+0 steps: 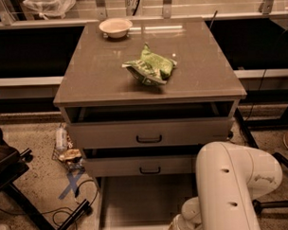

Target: Open bottom drawer

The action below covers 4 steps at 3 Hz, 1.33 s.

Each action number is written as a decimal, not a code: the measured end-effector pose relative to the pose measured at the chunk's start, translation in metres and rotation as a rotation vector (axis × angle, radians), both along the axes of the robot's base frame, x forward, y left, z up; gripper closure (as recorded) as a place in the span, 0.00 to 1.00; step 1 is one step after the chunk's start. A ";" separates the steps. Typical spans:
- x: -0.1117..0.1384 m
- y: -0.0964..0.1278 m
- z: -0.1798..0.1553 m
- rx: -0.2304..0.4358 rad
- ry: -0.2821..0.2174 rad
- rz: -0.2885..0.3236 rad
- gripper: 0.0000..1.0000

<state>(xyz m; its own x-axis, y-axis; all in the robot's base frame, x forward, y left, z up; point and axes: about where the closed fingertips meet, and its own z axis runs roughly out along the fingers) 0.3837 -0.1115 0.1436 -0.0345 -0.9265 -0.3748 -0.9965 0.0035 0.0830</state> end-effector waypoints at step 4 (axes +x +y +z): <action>-0.025 -0.003 0.000 -0.004 0.046 -0.004 0.61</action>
Offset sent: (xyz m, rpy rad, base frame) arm -0.0712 -0.0153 0.0023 -0.0102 0.1670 -0.0158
